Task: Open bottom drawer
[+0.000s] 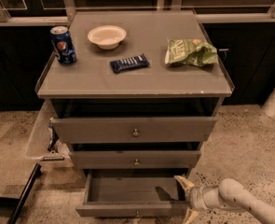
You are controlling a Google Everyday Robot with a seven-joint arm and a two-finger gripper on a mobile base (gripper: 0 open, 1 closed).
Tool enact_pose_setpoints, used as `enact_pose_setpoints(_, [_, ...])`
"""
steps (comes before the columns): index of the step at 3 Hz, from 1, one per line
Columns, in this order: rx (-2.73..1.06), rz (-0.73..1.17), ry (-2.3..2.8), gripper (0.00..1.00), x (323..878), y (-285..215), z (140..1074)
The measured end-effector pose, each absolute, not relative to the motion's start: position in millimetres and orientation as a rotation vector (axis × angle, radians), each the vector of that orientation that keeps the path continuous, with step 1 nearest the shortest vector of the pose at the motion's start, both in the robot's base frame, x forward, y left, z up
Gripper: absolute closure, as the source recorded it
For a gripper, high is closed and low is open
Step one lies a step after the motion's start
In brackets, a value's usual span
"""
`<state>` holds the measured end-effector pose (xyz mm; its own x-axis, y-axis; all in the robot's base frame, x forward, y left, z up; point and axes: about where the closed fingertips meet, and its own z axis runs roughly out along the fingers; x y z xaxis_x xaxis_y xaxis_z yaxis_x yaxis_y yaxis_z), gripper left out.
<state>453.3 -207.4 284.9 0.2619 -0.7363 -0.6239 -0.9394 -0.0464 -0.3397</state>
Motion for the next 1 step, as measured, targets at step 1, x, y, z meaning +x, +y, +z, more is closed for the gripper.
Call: enact_pose_setpoints(1, [-1.831, 0.366, 1.524, 0.00, 453.3, -207.5, 285.2])
